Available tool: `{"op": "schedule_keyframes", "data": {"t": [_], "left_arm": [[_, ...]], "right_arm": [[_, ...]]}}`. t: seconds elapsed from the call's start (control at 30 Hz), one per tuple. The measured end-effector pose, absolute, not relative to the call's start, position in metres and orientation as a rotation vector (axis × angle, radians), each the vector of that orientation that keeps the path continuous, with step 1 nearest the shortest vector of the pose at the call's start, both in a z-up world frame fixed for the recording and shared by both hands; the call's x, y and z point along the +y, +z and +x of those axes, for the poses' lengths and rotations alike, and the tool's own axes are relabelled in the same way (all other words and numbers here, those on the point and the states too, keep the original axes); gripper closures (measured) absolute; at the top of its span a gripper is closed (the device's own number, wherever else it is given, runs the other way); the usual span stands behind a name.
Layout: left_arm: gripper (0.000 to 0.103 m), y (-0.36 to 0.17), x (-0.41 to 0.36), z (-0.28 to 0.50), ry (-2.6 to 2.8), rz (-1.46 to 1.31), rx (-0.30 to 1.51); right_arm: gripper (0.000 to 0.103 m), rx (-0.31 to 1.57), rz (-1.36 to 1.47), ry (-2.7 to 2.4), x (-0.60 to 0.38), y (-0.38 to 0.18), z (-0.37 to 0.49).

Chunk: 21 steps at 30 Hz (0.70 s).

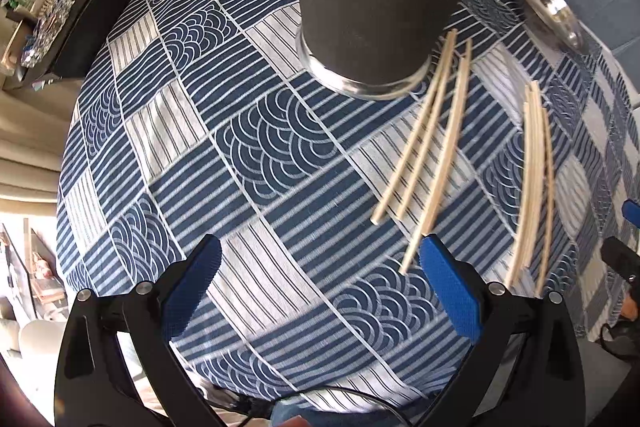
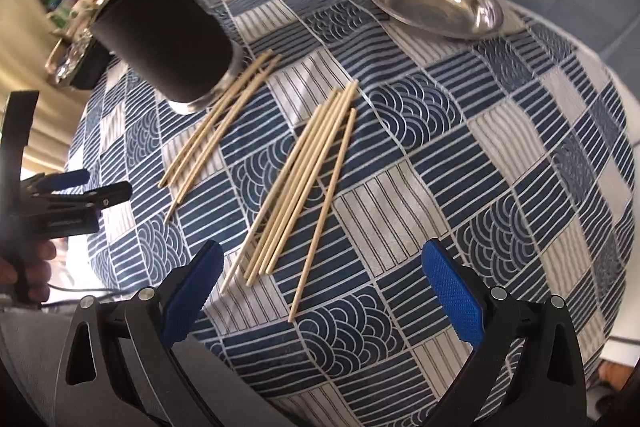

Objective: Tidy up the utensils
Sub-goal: 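Move the left tool toward the wooden sticks while the right tool approaches other sticks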

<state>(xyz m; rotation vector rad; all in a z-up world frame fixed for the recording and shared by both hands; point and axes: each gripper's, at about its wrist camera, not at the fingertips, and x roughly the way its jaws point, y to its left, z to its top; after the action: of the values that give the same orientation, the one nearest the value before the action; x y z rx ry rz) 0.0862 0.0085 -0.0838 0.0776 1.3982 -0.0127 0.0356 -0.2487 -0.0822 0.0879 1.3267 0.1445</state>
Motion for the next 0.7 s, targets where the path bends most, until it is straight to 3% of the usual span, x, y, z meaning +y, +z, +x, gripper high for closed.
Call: {"op": "schedule_keyframes", "data": {"t": [0.57, 0.6, 0.63, 0.7], "left_arm": [[0.006, -0.114, 0.002, 0.133, -0.051, 0.168, 1.403], [0.006, -0.114, 0.001, 0.135, -0.053, 0.169, 1.401], [0.006, -0.113, -0.001, 0.137, -0.059, 0.17, 1.398], [0.006, -0.111, -0.005, 0.139, -0.077, 0.173, 1.389]], "right_arm": [[0.01, 1.373, -0.079, 0.089, -0.243, -0.124, 0.084], [0.017, 1.372, -0.093, 0.095, -0.24, -0.125, 0.087], [0.031, 1.376, -0.098, 0.098, -0.238, -0.127, 0.089], [0.035, 1.397, -0.099, 0.098, -0.235, -0.132, 0.095]]}}
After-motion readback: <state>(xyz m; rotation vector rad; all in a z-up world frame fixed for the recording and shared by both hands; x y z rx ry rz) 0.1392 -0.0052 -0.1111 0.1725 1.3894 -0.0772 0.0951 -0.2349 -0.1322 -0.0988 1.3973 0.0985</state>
